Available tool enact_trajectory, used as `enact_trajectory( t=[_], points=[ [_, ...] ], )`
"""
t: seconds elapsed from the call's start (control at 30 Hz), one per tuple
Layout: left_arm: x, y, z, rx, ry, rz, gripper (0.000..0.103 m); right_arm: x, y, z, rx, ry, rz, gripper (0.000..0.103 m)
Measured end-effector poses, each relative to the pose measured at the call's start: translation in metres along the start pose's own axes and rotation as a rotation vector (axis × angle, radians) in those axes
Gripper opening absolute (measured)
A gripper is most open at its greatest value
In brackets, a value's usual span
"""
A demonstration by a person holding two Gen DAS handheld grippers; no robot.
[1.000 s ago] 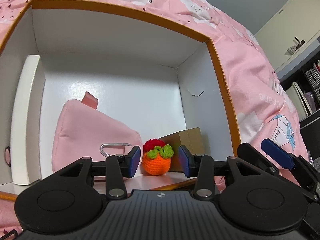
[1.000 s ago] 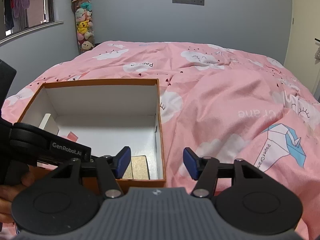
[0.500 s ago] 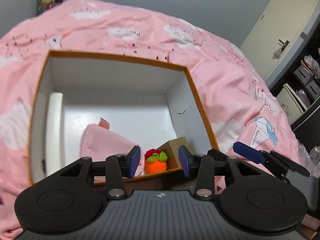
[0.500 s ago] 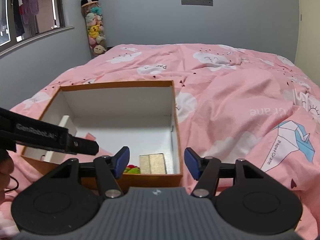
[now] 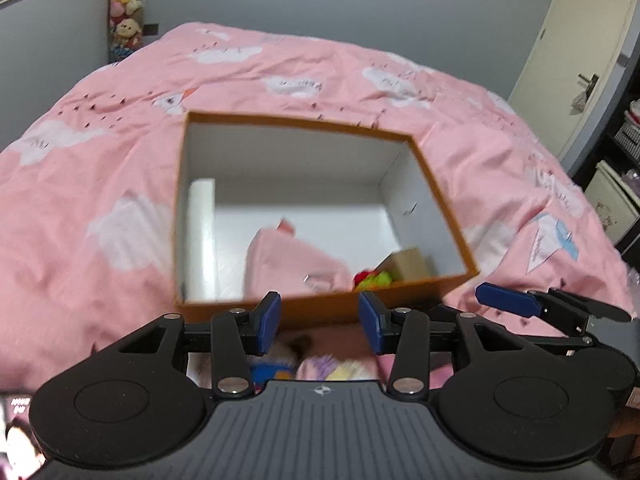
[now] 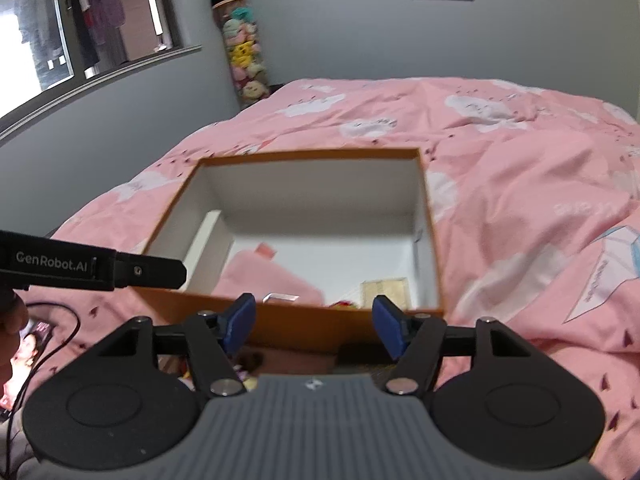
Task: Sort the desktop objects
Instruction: 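Withdraw both grippers from the box back toward the pile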
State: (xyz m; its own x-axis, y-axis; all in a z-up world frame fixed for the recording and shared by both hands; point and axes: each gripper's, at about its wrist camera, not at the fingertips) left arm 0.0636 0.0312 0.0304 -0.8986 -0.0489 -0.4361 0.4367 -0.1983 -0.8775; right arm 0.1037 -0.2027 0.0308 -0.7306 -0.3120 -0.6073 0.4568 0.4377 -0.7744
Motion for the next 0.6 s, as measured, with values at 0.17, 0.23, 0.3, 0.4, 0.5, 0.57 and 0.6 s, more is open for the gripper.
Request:
enact_trajectory(
  t=[0.17,0.23,0.3,0.4,0.5,0.57,0.6],
  points=[
    [0.018,0.008,-0.007,-0.033,0.011,-0.050,0.050,0.008,0.016,-0.007,-0.023,-0.015,-0.074,0.066],
    [0.024,0.011,-0.010,-0.035,0.011,-0.071,0.050,0.011,0.020,-0.009,-0.037,-0.014,-0.100,0.063],
    [0.029,0.014,-0.013,-0.034,0.011,-0.085,0.050,0.014,0.025,-0.009,-0.060,-0.010,-0.128,0.061],
    [0.036,0.018,-0.016,-0.037,0.011,-0.108,0.050,0.020,0.028,-0.010,-0.092,0.002,-0.165,0.054],
    [0.044,0.023,-0.014,-0.051,0.025,-0.129,0.050,0.026,0.030,-0.012,-0.103,0.005,-0.200,0.051],
    [0.048,0.026,-0.012,-0.064,0.040,-0.142,0.050,0.031,0.032,-0.013,-0.117,0.004,-0.229,0.051],
    [0.050,0.027,-0.011,-0.070,0.047,-0.148,0.050,0.032,0.034,-0.014,-0.122,0.005,-0.246,0.051]
  ],
)
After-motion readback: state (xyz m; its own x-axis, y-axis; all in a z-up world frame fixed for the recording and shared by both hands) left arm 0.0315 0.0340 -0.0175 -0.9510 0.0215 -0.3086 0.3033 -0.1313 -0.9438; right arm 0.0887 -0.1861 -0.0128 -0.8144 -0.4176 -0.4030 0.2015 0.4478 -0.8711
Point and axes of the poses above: each gripper's, at about its wrist camera, not at the fingertips, and y roughly the way its jaws point, z to its right, x to its underside, and after that the axes turned 14 degrees about -z, right-handed
